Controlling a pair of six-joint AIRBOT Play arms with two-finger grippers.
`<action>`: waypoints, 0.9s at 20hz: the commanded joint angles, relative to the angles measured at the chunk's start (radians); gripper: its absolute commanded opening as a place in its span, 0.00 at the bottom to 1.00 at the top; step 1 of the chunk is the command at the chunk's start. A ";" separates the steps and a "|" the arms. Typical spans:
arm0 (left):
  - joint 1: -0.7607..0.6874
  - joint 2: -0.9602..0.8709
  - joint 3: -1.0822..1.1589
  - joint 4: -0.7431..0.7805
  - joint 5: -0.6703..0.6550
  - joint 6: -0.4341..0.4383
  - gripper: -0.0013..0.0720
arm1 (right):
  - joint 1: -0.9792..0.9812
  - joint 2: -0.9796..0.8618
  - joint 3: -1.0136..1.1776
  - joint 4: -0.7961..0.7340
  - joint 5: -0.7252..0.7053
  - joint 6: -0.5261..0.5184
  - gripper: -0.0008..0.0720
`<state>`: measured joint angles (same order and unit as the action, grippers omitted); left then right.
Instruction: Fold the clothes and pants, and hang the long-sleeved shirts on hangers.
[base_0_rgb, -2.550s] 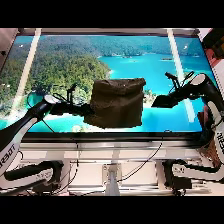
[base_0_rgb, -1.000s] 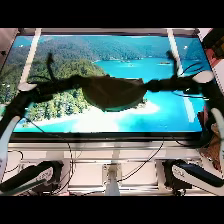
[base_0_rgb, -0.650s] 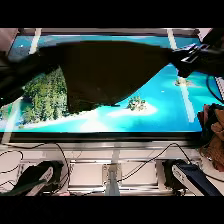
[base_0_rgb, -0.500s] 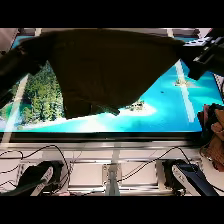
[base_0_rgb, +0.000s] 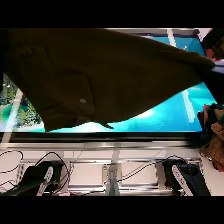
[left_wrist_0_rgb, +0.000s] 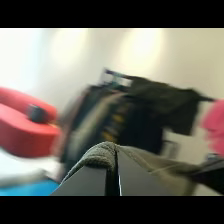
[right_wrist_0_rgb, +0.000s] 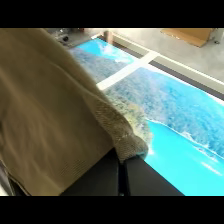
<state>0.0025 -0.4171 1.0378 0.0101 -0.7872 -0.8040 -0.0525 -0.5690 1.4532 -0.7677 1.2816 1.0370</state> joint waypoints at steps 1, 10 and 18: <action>-0.001 0.048 0.000 0.182 -0.085 -0.367 0.09 | 0.000 0.058 0.001 0.008 0.016 0.097 0.04; -0.160 -0.460 -0.147 0.459 0.047 -0.500 0.09 | 0.126 -0.475 -0.116 0.001 -0.082 0.178 0.04; -0.172 -0.964 -0.141 -0.135 0.358 -0.200 0.10 | 0.189 -0.920 -0.122 -0.016 -0.475 0.175 0.04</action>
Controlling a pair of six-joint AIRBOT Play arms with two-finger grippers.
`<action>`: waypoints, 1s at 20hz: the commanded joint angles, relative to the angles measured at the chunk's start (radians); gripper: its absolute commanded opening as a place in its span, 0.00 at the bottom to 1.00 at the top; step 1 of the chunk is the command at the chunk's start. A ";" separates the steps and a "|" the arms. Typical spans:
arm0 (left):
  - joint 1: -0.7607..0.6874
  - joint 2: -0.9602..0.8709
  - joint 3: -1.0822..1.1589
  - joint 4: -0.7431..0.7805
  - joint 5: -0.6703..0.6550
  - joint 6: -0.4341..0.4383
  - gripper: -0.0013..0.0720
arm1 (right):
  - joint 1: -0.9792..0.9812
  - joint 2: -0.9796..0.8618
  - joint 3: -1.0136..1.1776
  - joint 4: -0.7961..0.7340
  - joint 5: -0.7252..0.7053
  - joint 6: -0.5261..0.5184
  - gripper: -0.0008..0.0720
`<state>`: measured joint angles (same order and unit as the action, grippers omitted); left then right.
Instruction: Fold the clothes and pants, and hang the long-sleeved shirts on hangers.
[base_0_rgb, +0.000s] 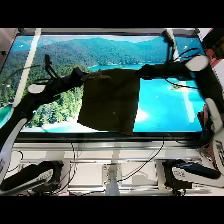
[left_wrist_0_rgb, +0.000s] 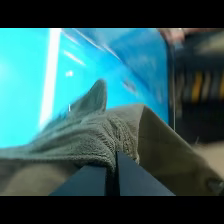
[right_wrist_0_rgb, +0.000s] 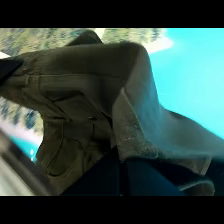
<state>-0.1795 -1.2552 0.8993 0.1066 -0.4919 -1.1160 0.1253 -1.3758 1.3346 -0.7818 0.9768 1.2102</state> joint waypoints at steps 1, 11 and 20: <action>0.022 -0.134 -0.002 -0.283 0.062 0.168 0.10 | 0.012 -0.125 -0.003 -0.002 -0.218 0.002 0.04; 0.208 -0.119 0.015 -0.269 -0.613 0.272 0.09 | 0.011 -0.104 0.025 -0.065 0.195 0.003 0.04; 0.369 0.184 0.015 0.678 -0.822 -0.124 0.09 | 0.013 0.099 -0.014 -0.158 0.483 0.011 0.04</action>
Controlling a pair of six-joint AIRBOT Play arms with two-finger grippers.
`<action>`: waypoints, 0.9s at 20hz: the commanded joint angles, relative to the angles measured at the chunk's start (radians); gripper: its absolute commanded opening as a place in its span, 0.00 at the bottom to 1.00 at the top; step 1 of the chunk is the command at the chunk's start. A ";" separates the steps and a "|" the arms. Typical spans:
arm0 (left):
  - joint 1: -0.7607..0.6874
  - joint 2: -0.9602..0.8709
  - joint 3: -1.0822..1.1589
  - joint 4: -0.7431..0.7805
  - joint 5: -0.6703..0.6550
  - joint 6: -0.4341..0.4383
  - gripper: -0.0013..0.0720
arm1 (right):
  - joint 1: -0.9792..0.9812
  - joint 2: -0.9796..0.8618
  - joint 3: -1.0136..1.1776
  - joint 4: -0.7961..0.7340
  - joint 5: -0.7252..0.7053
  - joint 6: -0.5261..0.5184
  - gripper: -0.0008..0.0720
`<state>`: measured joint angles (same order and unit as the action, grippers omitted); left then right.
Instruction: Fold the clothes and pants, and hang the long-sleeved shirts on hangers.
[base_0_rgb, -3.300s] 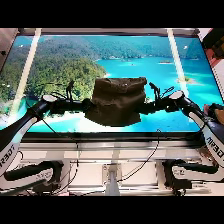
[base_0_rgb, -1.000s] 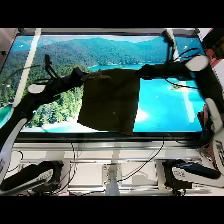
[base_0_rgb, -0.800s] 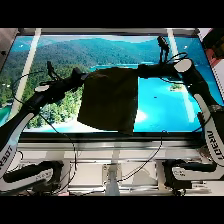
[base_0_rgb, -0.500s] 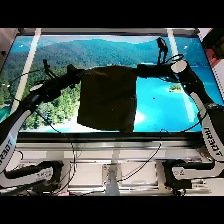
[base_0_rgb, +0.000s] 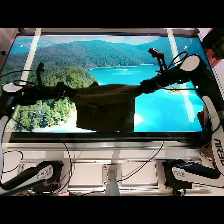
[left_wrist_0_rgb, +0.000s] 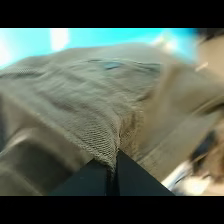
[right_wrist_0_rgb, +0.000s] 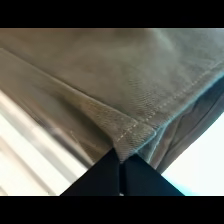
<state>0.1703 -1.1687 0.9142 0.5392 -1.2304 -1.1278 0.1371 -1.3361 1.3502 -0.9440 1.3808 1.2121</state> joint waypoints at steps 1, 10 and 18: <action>0.010 0.131 0.000 0.247 -0.103 -0.126 0.09 | 0.001 0.080 -0.063 0.016 0.086 0.017 0.04; -0.287 0.180 -0.146 0.372 -0.114 -0.323 0.09 | 0.001 0.188 -0.549 0.104 0.001 0.024 0.04; -0.443 0.181 -0.389 0.419 0.024 -0.462 0.09 | 0.001 0.185 -0.626 0.069 -0.057 0.026 0.04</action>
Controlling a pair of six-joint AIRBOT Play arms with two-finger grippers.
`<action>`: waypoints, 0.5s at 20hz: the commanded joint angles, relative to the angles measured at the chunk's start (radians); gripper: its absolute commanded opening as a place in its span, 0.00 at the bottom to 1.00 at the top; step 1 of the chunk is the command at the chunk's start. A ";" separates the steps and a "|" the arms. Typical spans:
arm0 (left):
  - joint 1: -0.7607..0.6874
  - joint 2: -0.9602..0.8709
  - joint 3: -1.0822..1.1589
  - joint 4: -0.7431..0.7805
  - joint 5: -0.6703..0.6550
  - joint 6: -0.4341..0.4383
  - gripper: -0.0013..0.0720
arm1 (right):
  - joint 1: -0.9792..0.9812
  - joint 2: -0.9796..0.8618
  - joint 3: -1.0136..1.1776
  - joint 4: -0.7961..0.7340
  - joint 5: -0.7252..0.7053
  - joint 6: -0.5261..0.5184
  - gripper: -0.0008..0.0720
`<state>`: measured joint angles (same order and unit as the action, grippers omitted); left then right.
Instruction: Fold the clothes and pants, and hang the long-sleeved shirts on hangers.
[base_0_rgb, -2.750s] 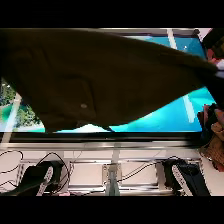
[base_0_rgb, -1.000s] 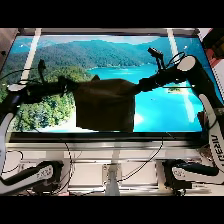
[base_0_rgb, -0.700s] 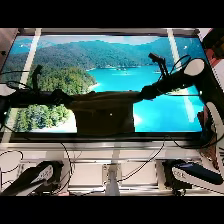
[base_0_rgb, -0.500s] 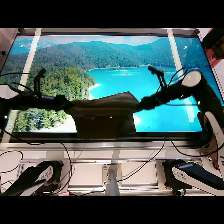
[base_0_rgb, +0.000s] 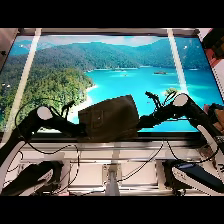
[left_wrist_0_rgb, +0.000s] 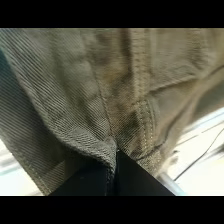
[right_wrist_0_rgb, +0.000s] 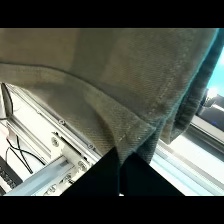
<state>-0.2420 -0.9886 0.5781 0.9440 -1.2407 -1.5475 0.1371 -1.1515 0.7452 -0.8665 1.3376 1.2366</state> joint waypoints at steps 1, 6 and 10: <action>-0.030 0.002 -0.053 0.014 0.045 -0.043 0.09 | 0.001 0.000 -0.021 -0.008 -0.013 0.002 0.04; -0.031 0.001 -0.053 0.014 0.060 -0.043 0.20 | 0.001 0.000 -0.039 -0.008 0.026 0.009 0.32; -0.030 0.002 -0.050 0.013 0.053 -0.055 0.70 | 0.001 0.002 -0.021 0.000 0.079 0.009 0.81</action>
<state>-0.2714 -0.9878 0.5274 0.9569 -1.1862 -1.5906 0.1371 -1.1503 0.7139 -0.8726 1.3727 1.2438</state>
